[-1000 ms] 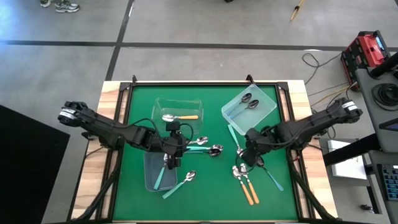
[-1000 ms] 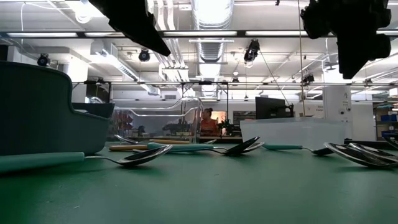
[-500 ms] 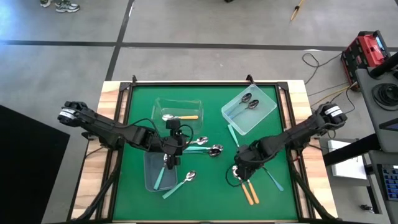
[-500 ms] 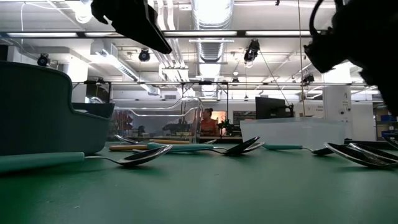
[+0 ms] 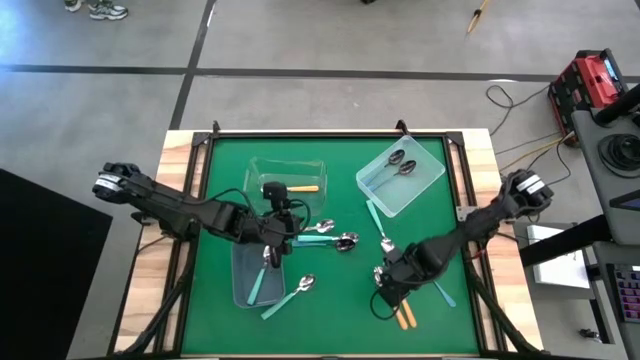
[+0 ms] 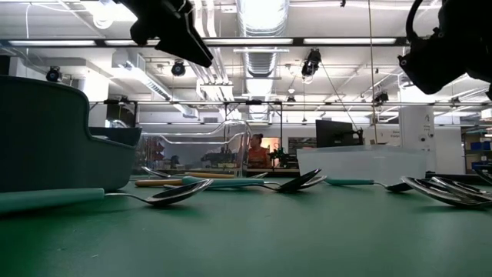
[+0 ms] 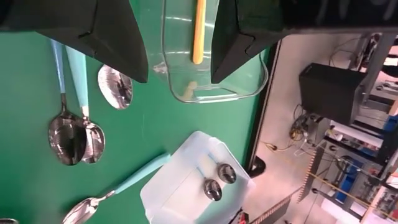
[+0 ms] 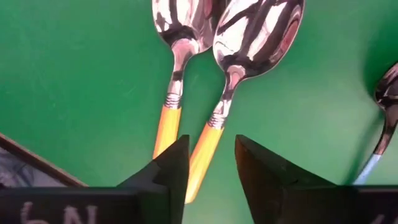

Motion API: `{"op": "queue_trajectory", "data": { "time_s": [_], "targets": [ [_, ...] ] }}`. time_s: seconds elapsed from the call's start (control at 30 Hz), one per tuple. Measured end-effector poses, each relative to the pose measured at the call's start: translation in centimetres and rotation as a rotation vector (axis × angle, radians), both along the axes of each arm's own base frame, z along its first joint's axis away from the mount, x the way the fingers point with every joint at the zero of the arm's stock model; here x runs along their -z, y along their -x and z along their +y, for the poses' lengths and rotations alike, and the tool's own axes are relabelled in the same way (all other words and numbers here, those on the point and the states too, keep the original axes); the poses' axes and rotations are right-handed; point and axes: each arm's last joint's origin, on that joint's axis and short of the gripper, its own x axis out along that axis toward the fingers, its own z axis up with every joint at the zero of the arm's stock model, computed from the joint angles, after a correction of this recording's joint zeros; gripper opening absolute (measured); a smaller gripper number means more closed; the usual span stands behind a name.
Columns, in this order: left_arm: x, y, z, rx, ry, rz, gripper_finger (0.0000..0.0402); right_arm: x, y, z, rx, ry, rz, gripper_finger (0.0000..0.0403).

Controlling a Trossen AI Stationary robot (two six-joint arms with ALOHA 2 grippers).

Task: Sort silverware by color (type)
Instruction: Put the orange spoon into the transparent bin

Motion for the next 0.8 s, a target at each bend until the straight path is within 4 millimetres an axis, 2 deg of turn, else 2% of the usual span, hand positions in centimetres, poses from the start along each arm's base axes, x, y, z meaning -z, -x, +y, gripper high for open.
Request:
{"op": "queue_trajectory", "data": {
  "time_s": [0.17, 0.33, 0.57, 0.8],
  "targets": [
    [0.0, 0.0, 0.2, 0.001, -0.011, 0.006, 0.0158, 0.8, -0.1, 0.5, 0.018, 0.012, 0.028, 0.0164],
    [-0.1, 0.0, 0.3, -0.022, -0.035, 0.002, 0.0158, 2.1, -0.4, 0.9, 0.031, 0.026, 0.058, 0.0175],
    [-0.1, 0.0, 0.4, -0.029, -0.041, 0.0, 0.0158, 3.6, -0.7, 1.0, 0.03, 0.062, 0.102, 0.0172],
    [-0.1, 0.0, 0.4, -0.029, -0.04, -0.001, 0.0158, 4.2, -0.8, 1.0, 0.038, 0.097, 0.116, 0.0134]
  ]
}}
